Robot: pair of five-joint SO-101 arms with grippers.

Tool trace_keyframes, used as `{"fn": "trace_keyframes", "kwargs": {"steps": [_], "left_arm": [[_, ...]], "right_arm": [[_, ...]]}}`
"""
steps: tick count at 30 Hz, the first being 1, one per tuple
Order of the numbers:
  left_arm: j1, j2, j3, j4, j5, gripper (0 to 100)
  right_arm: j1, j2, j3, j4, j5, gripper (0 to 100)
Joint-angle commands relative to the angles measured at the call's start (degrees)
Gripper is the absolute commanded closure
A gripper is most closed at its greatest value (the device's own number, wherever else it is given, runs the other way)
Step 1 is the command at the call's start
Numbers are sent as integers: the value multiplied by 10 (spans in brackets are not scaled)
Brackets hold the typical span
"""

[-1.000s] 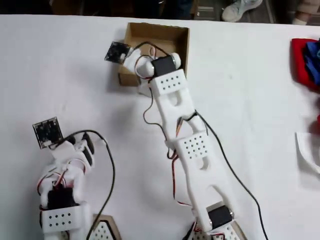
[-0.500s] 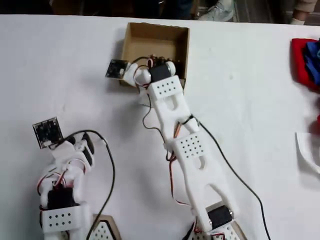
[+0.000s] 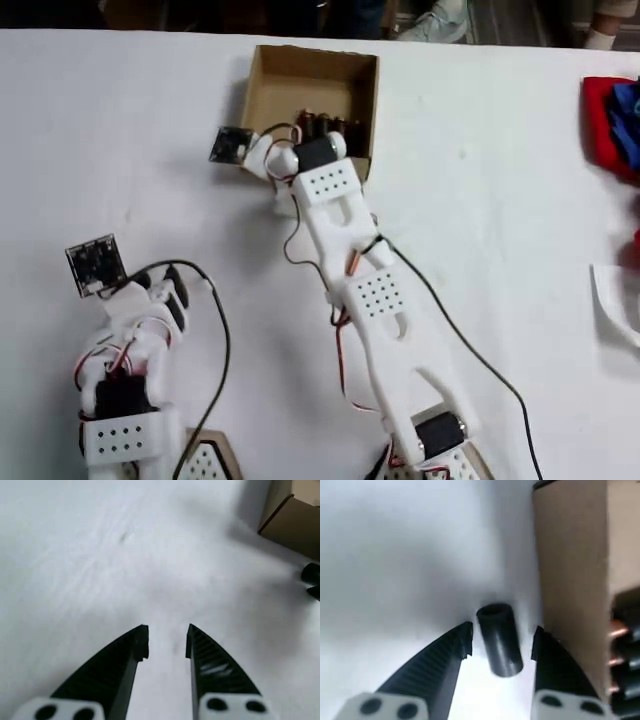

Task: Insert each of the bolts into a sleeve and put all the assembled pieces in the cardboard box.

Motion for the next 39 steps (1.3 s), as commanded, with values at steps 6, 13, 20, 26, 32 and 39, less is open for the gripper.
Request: {"fn": "trace_keyframes", "kwargs": {"steps": [6,13,20,26,32,39], "left_arm": [[4,-7,15,-1,0,854],[4,-7,15,-1,0,854],[4,-7,15,0,0,854],[4,-7,15,0,0,854],[4,-9,15,-2,4,854],[7,-10,14,-4,3,975]], "right_arm": [[-13,-56,-12,36,27,833],[-15,-30,-11,0,46,839],[-19,8,-11,-29,46,862],[-15,2,-13,11,46,981],[-1,-80,-12,37,-168,978],[23,-257,-12,39,-315,978]]}}
